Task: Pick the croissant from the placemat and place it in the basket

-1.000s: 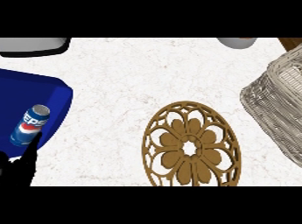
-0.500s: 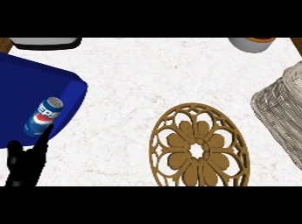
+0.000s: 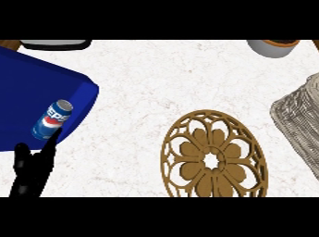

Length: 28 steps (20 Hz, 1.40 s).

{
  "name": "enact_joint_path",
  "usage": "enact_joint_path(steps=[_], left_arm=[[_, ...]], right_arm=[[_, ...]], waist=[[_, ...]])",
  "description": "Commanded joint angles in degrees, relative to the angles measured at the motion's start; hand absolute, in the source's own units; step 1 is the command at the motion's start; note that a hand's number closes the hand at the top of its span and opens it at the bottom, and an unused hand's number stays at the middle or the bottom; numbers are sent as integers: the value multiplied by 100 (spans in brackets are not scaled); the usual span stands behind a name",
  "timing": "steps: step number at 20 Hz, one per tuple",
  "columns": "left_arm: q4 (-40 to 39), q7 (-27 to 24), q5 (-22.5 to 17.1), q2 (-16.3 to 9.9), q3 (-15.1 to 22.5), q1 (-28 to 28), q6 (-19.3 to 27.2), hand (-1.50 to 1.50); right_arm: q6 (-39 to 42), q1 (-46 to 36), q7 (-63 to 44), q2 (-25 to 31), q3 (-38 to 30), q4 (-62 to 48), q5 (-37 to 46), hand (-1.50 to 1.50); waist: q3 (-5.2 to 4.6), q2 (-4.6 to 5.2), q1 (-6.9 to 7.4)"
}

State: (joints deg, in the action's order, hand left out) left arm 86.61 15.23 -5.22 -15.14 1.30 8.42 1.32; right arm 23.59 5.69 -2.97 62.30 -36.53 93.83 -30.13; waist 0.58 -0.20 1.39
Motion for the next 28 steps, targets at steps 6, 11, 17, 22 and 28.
enact_joint_path(steps=[6, 11, 17, 22, 28], left_arm=[[-777, -164, 2, 186, -40, -188, -129, 0], [-434, 29, 54, 349, 67, 54, -47, 0], [-391, 331, 201, 410, 120, -272, 104, 0], [-533, 268, 83, 182, -122, -354, -137, 0], [-406, 33, 207, 383, 7, 33, -98, 0]], right_arm=[[67, -1335, 207, -398, 1222, -1767, 115, 150], [358, -1545, 793, -656, 1357, -2327, 601, 150], [-661, -1867, 1334, -431, 1565, -3085, 2044, 150], [-422, -2264, 2546, -247, 1946, -4022, 2819, -150], [-253, -2991, 3176, -144, 1857, -5208, 2988, -150]], waist=[[-57, 83, 68], [-54, 45, -37], [-50, 82, -9], [-47, 83, 20], [-49, 67, 41]])
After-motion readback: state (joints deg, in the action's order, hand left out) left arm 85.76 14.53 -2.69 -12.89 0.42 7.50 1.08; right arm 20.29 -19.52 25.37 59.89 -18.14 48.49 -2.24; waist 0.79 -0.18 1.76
